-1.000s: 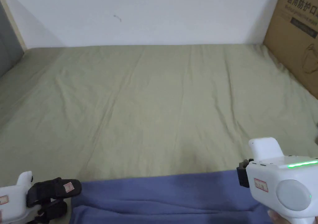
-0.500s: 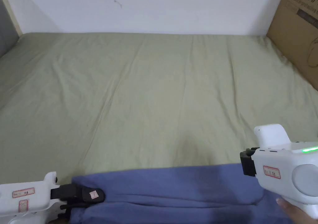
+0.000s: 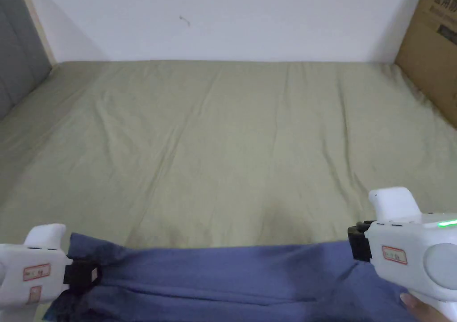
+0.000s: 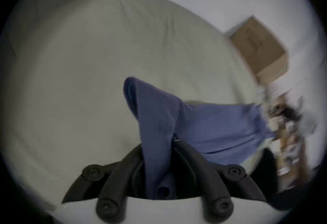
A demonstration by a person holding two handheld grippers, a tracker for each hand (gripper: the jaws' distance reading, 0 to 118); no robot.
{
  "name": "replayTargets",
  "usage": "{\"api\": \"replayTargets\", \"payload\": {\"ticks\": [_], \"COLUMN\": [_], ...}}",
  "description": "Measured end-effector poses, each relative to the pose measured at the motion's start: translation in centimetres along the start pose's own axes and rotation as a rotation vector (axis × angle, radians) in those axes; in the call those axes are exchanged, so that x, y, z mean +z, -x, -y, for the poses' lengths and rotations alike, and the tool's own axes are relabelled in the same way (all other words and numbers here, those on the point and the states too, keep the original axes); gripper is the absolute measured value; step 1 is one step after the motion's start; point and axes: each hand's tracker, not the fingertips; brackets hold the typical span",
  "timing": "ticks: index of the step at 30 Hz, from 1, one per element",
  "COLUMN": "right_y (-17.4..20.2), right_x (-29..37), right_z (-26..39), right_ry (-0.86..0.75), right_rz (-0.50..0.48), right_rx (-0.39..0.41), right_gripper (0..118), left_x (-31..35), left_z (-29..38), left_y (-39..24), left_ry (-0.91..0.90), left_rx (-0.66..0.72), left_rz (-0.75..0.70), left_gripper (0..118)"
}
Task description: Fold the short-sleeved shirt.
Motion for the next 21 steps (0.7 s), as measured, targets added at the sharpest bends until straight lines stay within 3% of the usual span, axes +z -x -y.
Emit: {"api": "replayTargets", "payload": {"ticks": [2, 5, 8, 13, 17, 18, 19, 21], "right_y": [0.0, -0.3, -0.7, -1.9, -3.1, -3.4, -3.7, -4.3], "right_x": [0.4, 1.0, 1.5, 2.2, 2.6, 2.7, 2.7, 2.7], "right_z": [0.1, 0.4, 0.8, 1.5, 2.0, 2.2, 2.3, 2.6], "right_ry": [-0.013, -0.028, -0.040, -0.046, -0.049, -0.048, -0.047, -0.044], "right_rz": [-0.009, -0.026, -0.035, -0.054, -0.042, -0.040, -0.040, -0.040], "right_rx": [-0.007, -0.022, -0.038, -0.078, -0.093, -0.100, -0.107, -0.121], "right_gripper": [1, 1, 1, 1, 1, 1, 1, 1], "left_x": [1.3, 2.5, 2.6, -1.5, -5.4, -6.4, -6.7, -7.6], "left_z": [-0.2, -0.8, -2.0, -3.8, -4.1, -4.0, -3.7, -3.4], "left_y": [-0.6, -2.8, -7.6, -15.9, -21.8, -22.8, -23.9, -24.5], "left_ry": [0.002, -0.031, -0.042, 0.097, 0.191, 0.218, 0.222, 0.249], "left_rx": [0.015, 0.074, 0.039, 0.030, -0.036, -0.037, -0.040, -0.010], "left_rz": [-0.057, 0.002, 0.201, 0.398, 0.384, 0.370, 0.376, 0.453], "left_gripper": [7, 7, 7, 7, 8, 13, 26, 81]}}
